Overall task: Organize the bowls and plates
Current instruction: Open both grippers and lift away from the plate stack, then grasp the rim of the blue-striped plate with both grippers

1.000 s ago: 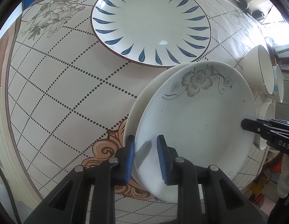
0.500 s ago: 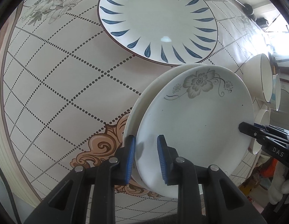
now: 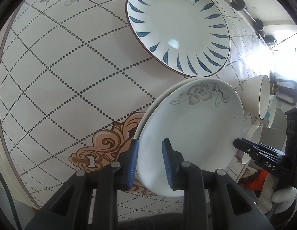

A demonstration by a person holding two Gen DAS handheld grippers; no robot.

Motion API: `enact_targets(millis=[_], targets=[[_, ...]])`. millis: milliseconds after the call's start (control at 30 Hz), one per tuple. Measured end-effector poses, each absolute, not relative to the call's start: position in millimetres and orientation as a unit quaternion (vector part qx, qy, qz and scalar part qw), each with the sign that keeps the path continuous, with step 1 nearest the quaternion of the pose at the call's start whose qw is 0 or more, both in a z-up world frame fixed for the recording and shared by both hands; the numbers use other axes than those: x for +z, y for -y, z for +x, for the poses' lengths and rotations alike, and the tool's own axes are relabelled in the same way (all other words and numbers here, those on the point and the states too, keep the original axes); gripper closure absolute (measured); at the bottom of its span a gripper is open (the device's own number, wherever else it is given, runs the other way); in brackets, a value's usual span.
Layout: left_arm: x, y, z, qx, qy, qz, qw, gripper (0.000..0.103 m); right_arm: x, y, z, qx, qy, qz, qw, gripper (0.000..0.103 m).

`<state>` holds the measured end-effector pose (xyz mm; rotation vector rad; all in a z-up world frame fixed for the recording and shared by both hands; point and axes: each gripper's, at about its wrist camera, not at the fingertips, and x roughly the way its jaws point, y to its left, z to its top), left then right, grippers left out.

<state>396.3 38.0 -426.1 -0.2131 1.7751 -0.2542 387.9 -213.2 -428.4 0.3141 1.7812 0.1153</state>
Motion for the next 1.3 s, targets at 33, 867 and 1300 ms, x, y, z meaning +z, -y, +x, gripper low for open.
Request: enact_targets(millis=[33,867,1300], targets=[[-423,-39,397,-0.111,-0.769,-0.089,0.624,0.079,-428,214,387,0.051,-0.773,0.139,0.617,0.083],[-361,-48,493,-0.073,-0.675,-0.047,0.733,0.070,-358,190,477,0.083,-0.663,0.197,0.717,0.013],[-424,-55,552,-0.094,-0.721,-0.084,0.682,0.072,-445,163,562,0.077,-0.708,0.203,0.672,0.036]])
